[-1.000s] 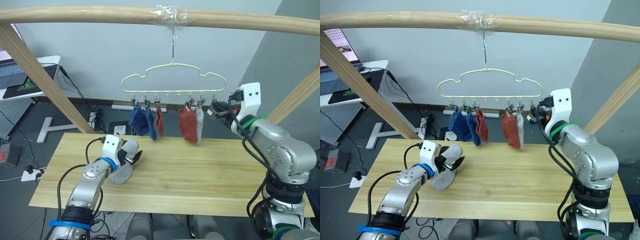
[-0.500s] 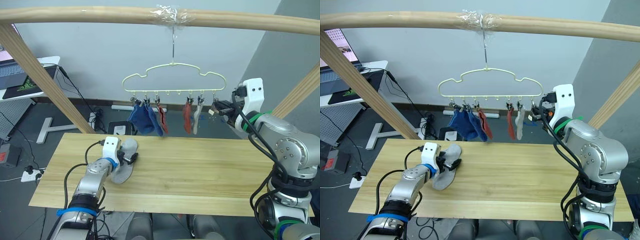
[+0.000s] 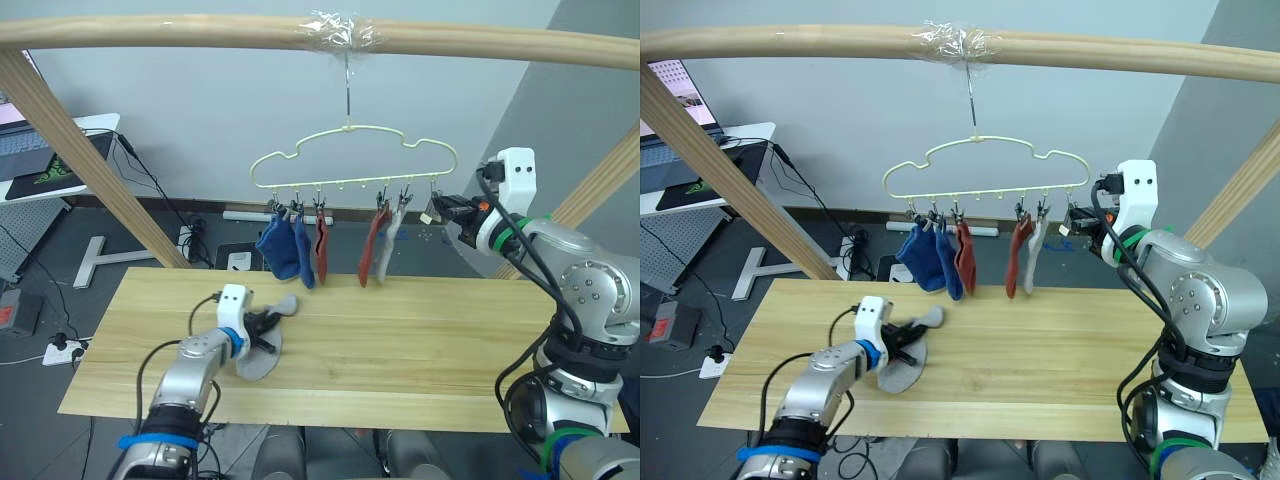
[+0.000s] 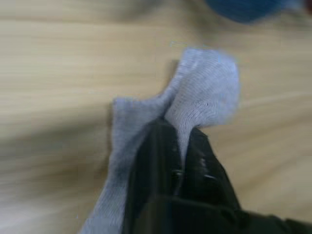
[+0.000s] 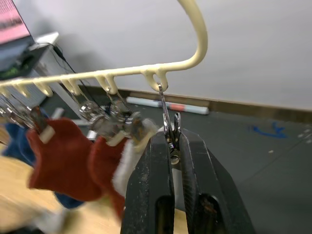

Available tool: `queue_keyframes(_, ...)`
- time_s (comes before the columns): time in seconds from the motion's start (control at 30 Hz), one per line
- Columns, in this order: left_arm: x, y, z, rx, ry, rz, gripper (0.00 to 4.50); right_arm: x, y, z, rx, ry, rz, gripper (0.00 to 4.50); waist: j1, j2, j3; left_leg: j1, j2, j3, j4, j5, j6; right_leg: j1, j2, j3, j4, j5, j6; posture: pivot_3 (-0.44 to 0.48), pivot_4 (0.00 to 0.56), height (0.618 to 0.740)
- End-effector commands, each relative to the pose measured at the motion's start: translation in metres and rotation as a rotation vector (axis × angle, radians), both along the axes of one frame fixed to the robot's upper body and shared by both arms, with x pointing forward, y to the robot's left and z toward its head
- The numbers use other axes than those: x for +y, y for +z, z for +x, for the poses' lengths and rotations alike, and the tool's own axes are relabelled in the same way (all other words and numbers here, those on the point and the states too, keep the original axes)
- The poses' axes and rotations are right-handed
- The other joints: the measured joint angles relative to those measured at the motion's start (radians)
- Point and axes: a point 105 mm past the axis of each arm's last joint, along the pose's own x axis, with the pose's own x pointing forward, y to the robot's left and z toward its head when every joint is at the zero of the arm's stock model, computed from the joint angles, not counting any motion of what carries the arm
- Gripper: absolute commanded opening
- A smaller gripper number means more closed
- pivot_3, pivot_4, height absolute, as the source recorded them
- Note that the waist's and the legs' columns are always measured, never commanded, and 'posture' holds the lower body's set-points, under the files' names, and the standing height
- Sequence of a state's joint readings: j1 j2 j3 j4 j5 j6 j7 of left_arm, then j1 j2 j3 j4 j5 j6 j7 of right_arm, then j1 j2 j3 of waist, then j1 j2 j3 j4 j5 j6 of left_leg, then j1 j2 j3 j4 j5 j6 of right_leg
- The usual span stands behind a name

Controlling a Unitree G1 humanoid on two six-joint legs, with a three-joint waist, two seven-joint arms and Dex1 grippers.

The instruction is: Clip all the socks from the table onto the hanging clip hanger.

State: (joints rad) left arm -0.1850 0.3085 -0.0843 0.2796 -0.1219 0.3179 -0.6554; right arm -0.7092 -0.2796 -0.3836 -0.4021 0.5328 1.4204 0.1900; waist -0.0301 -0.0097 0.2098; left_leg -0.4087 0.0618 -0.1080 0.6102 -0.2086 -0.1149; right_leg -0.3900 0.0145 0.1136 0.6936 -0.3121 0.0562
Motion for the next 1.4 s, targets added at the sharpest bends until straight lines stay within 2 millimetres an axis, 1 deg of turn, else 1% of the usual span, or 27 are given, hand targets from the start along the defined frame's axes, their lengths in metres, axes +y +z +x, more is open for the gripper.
queue_keyframes(0.03, -0.054, 0.050, 0.003, -0.157, -0.120, -0.169, 0.06, -0.005, 0.016, -0.001, -0.021, -0.013, 0.044, 0.00, 0.000, 0.000, 0.001, 0.000, 0.000, 0.000, 0.000, 0.000, 0.000, 0.000, 0.000, 0.000, 0.000, 0.000, 0.000, 0.037, 0.192, 0.740)
queue_keyframes(0.07, -0.076, 0.069, 0.002, -0.200, -0.159, -0.237, 0.06, -0.006, 0.019, -0.001, -0.009, -0.014, 0.062, 0.00, 0.001, 0.000, 0.001, -0.001, 0.000, 0.000, 0.000, 0.000, 0.000, 0.000, 0.000, 0.000, 0.000, 0.000, 0.000, 0.037, 0.192, 0.740)
queue_keyframes(0.1, -0.094, 0.087, 0.001, -0.243, -0.188, -0.294, 0.06, -0.007, 0.021, 0.000, 0.009, -0.014, 0.084, 0.00, 0.002, 0.000, 0.001, -0.002, 0.000, -0.001, 0.000, 0.000, 0.000, -0.001, 0.000, 0.000, 0.000, 0.000, 0.000, 0.037, 0.192, 0.740)
queue_keyframes(0.13, -0.104, 0.098, 0.000, -0.268, -0.205, -0.326, 0.06, -0.006, 0.022, 0.000, 0.023, -0.013, 0.099, 0.00, 0.002, 0.000, 0.001, -0.002, -0.001, 0.000, 0.000, 0.000, 0.000, -0.001, 0.000, 0.000, -0.001, 0.000, 0.000, 0.037, 0.192, 0.740)
queue_keyframes(0.2, -0.114, 0.112, -0.002, -0.295, -0.223, -0.368, 0.06, -0.006, 0.023, 0.000, 0.041, -0.012, 0.121, 0.00, 0.000, 0.000, 0.001, -0.002, 0.000, 0.000, 0.000, 0.000, 0.000, 0.000, 0.000, 0.000, -0.001, 0.000, 0.000, 0.037, 0.192, 0.740)
queue_keyframes(0.3, -0.143, 0.146, -0.002, -0.378, -0.268, -0.458, 0.06, -0.005, 0.022, 0.003, 0.061, -0.021, 0.200, 0.00, -0.008, 0.000, 0.001, -0.001, 0.000, 0.000, -0.001, 0.000, 0.000, 0.000, 0.000, 0.000, -0.001, 0.000, 0.000, 0.020, 0.191, 0.740)
queue_keyframes(0.37, -0.151, 0.156, 0.002, -0.398, -0.257, -0.479, 0.06, -0.005, 0.022, 0.004, 0.066, -0.021, 0.217, 0.00, -0.007, 0.001, 0.001, -0.001, 0.000, 0.000, -0.001, 0.000, 0.000, 0.000, 0.000, 0.000, -0.002, 0.000, 0.000, 0.020, 0.191, 0.740)
queue_keyframes(0.43, -0.154, 0.163, 0.009, -0.415, -0.238, -0.489, 0.06, -0.004, 0.023, 0.004, 0.067, -0.020, 0.231, 0.00, -0.007, 0.001, 0.001, -0.002, 0.000, 0.000, -0.001, 0.000, 0.000, 0.000, 0.000, 0.000, -0.004, 0.000, 0.000, 0.014, 0.190, 0.740)
queue_keyframes(0.53, -0.157, 0.166, 0.013, -0.430, -0.246, -0.467, 0.06, -0.002, 0.024, 0.004, 0.067, -0.021, 0.250, 0.00, -0.008, 0.001, 0.001, -0.003, -0.001, 0.000, -0.001, 0.000, 0.000, 0.000, 0.000, 0.000, -0.005, 0.000, 0.000, 0.007, 0.191, 0.740)
queue_keyframes(0.77, -0.162, 0.158, 0.018, -0.425, -0.263, -0.407, 0.06, 0.004, 0.027, 0.001, 0.063, -0.002, 0.277, 0.00, -0.013, 0.001, 0.001, -0.005, 0.000, 0.000, -0.001, 0.000, 0.001, -0.001, 0.000, -0.001, -0.007, 0.000, 0.000, -0.003, 0.190, 0.740)
queue_keyframes(0.93, -0.163, 0.160, 0.025, -0.418, -0.226, -0.411, 0.06, 0.007, 0.028, -0.002, 0.066, 0.007, 0.274, 0.00, -0.014, 0.001, 0.001, -0.006, 0.000, 0.000, -0.001, 0.000, 0.001, -0.001, 0.000, -0.002, -0.008, 0.000, 0.000, -0.009, 0.183, 0.740)
queue_keyframes(1.13, -0.165, 0.173, 0.032, -0.459, -0.208, -0.448, 0.06, 0.009, 0.025, -0.006, 0.075, 0.019, 0.270, 0.00, -0.018, 0.001, 0.001, -0.008, 0.000, 0.000, -0.001, 0.000, 0.001, -0.001, 0.000, -0.003, -0.010, 0.000, 0.000, -0.009, 0.183, 0.740)
queue_keyframes(1.33, -0.167, 0.180, 0.034, -0.476, -0.199, -0.478, 0.06, 0.009, 0.025, -0.006, 0.086, 0.023, 0.272, 0.00, -0.024, 0.001, 0.001, -0.008, 0.000, 0.000, -0.002, 0.000, 0.001, -0.001, 0.000, -0.003, -0.011, 0.000, 0.000, -0.012, 0.177, 0.740)
queue_keyframes(1.4, -0.167, 0.180, 0.032, -0.475, -0.202, -0.478, 0.06, 0.009, 0.026, -0.006, 0.088, 0.021, 0.276, 0.00, -0.024, 0.001, 0.001, -0.008, 0.000, 0.000, -0.002, 0.000, 0.001, -0.001, 0.000, -0.003, -0.011, 0.000, 0.000, -0.012, 0.177, 0.740)
